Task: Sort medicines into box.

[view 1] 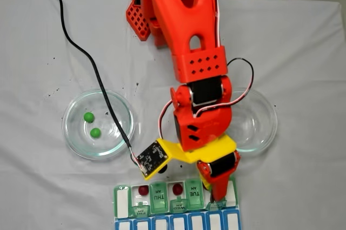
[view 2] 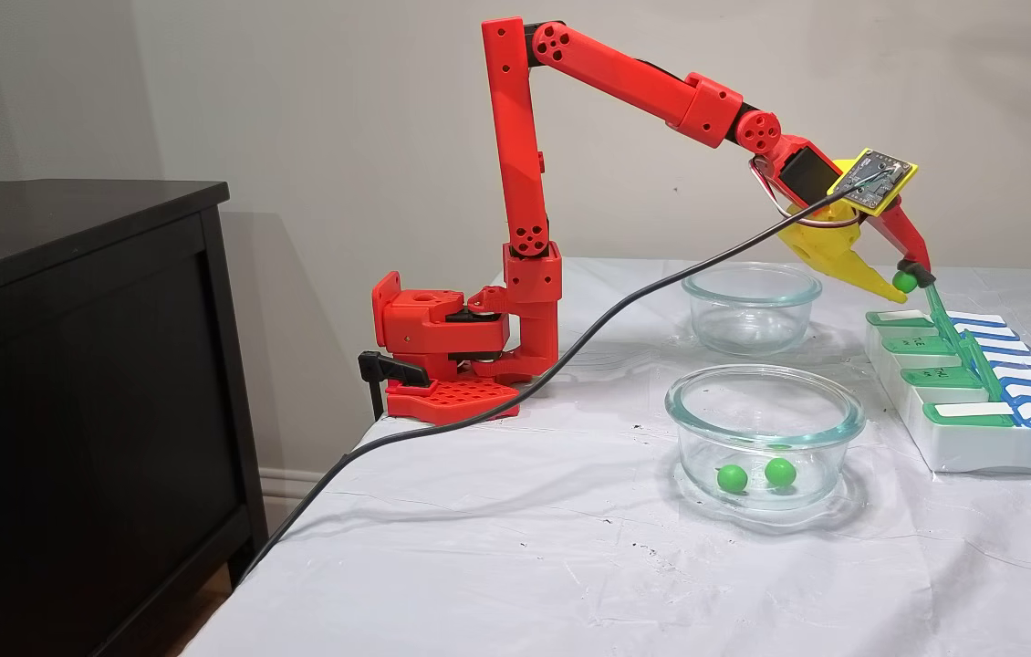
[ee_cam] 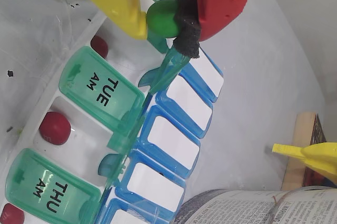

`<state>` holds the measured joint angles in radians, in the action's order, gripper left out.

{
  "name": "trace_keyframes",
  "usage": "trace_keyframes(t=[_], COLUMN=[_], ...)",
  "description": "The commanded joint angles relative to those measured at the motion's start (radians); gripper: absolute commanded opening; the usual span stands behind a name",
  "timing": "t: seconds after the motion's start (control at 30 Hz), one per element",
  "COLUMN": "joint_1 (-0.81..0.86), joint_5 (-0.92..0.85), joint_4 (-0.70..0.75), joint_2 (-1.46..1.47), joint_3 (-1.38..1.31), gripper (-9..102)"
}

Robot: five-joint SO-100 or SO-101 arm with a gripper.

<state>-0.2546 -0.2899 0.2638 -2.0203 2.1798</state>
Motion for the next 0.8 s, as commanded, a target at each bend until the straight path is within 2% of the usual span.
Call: trace_keyframes(t=[0.0, 0.13, 0.5, 0.77], joint_1=[-0.006, -0.011, -0.032, -0.018], joint_5=[-0.025, -0.038, -0.055, -0.06], joint_4=[0.075, 0.127, 0.089, 0.011], joint_2=[-0.132, -0.202, -0.129, -0.084], joint_3=[-0.04, -0.012, 0.003, 0.009], gripper=[0, 0, 0, 0])
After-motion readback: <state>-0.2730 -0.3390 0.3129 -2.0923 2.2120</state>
